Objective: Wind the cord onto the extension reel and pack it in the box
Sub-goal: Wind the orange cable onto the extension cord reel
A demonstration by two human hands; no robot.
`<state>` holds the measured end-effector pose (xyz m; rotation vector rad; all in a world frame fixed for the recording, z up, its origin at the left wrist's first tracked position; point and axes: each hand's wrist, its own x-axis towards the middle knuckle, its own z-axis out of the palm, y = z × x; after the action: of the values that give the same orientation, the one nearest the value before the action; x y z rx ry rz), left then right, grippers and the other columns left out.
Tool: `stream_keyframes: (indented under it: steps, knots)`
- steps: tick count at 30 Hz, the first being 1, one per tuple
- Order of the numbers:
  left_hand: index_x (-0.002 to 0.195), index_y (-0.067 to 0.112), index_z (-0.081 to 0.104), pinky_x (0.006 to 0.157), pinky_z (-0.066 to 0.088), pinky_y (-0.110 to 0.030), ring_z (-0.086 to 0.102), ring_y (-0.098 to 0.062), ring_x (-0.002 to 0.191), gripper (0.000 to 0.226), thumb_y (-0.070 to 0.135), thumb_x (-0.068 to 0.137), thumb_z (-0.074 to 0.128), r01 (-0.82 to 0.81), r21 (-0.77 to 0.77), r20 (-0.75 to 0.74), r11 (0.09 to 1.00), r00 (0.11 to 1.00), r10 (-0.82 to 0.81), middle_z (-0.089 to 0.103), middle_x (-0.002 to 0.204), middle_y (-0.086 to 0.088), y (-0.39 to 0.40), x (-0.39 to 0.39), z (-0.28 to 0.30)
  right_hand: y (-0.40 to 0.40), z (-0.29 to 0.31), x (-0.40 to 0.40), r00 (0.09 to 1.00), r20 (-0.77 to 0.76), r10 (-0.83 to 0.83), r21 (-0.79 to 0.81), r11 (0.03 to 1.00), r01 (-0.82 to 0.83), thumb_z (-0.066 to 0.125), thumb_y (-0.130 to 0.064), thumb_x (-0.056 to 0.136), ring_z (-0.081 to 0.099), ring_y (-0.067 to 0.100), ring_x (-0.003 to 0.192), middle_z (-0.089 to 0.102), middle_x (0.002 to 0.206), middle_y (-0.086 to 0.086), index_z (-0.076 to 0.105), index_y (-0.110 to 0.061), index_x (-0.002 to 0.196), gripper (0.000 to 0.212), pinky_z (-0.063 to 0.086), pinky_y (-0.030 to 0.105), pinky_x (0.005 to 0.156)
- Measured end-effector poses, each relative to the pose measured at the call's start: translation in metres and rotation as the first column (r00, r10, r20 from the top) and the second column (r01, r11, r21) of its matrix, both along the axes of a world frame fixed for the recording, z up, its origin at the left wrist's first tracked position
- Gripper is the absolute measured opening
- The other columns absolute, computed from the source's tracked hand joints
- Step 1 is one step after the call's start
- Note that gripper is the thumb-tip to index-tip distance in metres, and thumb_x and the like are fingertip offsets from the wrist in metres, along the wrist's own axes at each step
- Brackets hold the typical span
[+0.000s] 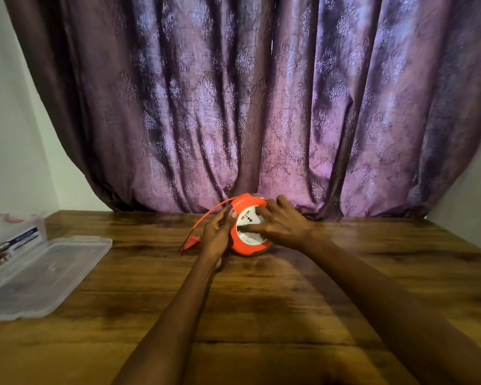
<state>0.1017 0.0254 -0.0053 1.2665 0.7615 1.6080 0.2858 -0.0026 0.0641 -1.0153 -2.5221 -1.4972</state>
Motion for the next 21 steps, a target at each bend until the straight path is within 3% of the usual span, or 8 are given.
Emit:
stream_keyframes:
  steps: [3, 7, 10, 15, 17, 18, 20, 21]
  knots:
    - [0.124, 0.018, 0.068, 0.057, 0.050, -0.019, 0.060, 0.001, 0.068, 0.029, 0.026, 0.096, 0.064, 0.004, -0.069, 0.152, 0.998, 0.988, 0.006, 0.073, 0.094, 0.014, -0.004, 0.012, -0.002, 0.003, 0.003, -0.003, 0.962, -0.257, -0.090, -0.022, 0.996, 0.087, 0.061, -0.058, 0.074, 0.057, 0.031, 0.078, 0.068, 0.086, 0.008, 0.057, -0.045, 0.130, 0.058, 0.038, 0.040, 0.071]
    - [0.127, 0.020, 0.066, 0.068, 0.054, -0.032, 0.067, -0.013, 0.088, 0.034, 0.030, 0.095, 0.064, 0.004, -0.106, 0.391, 0.994, 0.919, 0.038, 0.074, 0.111, -0.002, -0.011, 0.019, 0.001, 0.000, 0.009, -0.029, 0.813, -0.563, -0.151, -0.064, 0.988, 0.139, 0.053, -0.070, 0.070, 0.064, 0.034, 0.085, 0.073, 0.094, 0.011, 0.053, -0.045, 0.131, 0.066, 0.040, 0.041, 0.075]
    - [0.127, 0.023, 0.066, 0.053, 0.048, -0.023, 0.056, -0.010, 0.071, 0.031, 0.029, 0.096, 0.064, -0.090, -0.110, 0.403, 0.990, 0.907, 0.127, 0.069, 0.095, 0.002, -0.012, 0.014, 0.002, -0.003, 0.004, -0.046, 0.710, -0.669, -0.222, -0.175, 0.975, 0.140, 0.058, -0.067, 0.074, 0.066, 0.033, 0.095, 0.073, 0.103, 0.009, 0.047, -0.046, 0.135, 0.065, 0.041, 0.042, 0.081]
    - [0.114, 0.032, 0.071, 0.062, 0.051, -0.026, 0.057, -0.010, 0.078, 0.020, 0.025, 0.096, 0.065, -0.123, -0.057, 0.419, 0.991, 0.898, 0.136, 0.070, 0.107, -0.003, -0.011, 0.016, -0.002, -0.014, -0.001, -0.056, 0.478, -0.814, -0.330, -0.322, 0.941, 0.101, 0.066, -0.064, 0.072, 0.067, 0.033, 0.100, 0.074, 0.103, 0.007, 0.047, -0.046, 0.131, 0.065, 0.048, 0.038, 0.080]
    - [0.114, 0.036, 0.073, 0.066, 0.052, -0.029, 0.055, -0.008, 0.079, 0.022, 0.031, 0.093, 0.068, -0.156, -0.027, 0.406, 0.987, 0.901, 0.154, 0.066, 0.102, 0.003, -0.011, 0.020, -0.005, -0.012, -0.006, -0.057, 0.273, -0.868, -0.414, -0.421, 0.906, 0.036, 0.069, -0.067, 0.069, 0.064, 0.035, 0.106, 0.071, 0.112, 0.009, 0.049, -0.046, 0.127, 0.065, 0.048, 0.040, 0.085]
    - [0.117, 0.038, 0.072, 0.078, 0.055, -0.036, 0.059, -0.011, 0.088, 0.028, 0.037, 0.089, 0.071, -0.168, -0.018, 0.397, 0.986, 0.903, 0.161, 0.068, 0.108, 0.002, -0.012, 0.022, -0.005, -0.009, -0.008, -0.058, 0.127, -0.877, -0.463, -0.469, 0.883, -0.021, 0.069, -0.069, 0.067, 0.063, 0.034, 0.108, 0.070, 0.114, 0.007, 0.052, -0.042, 0.124, 0.065, 0.048, 0.039, 0.089]
    - [0.129, 0.032, 0.067, 0.105, 0.047, -0.054, 0.060, -0.022, 0.120, 0.048, 0.043, 0.083, 0.076, -0.185, -0.006, 0.386, 0.983, 0.906, 0.173, 0.067, 0.130, -0.002, -0.011, 0.027, -0.008, 0.000, -0.008, -0.064, -0.250, -0.803, -0.541, -0.483, 0.836, -0.261, 0.071, -0.073, 0.062, 0.070, 0.028, 0.095, 0.075, 0.099, 0.006, 0.065, -0.025, 0.107, 0.066, 0.055, 0.038, 0.084]
    - [0.134, 0.025, 0.063, 0.110, 0.043, -0.055, 0.056, -0.025, 0.128, 0.055, 0.041, 0.083, 0.076, -0.205, -0.004, 0.381, 0.979, 0.905, 0.191, 0.064, 0.136, -0.001, -0.010, 0.029, -0.009, 0.003, -0.009, -0.069, -0.438, -0.707, -0.555, -0.404, 0.825, -0.394, 0.075, -0.072, 0.061, 0.073, 0.023, 0.076, 0.076, 0.083, 0.007, 0.069, -0.017, 0.096, 0.066, 0.058, 0.034, 0.068]
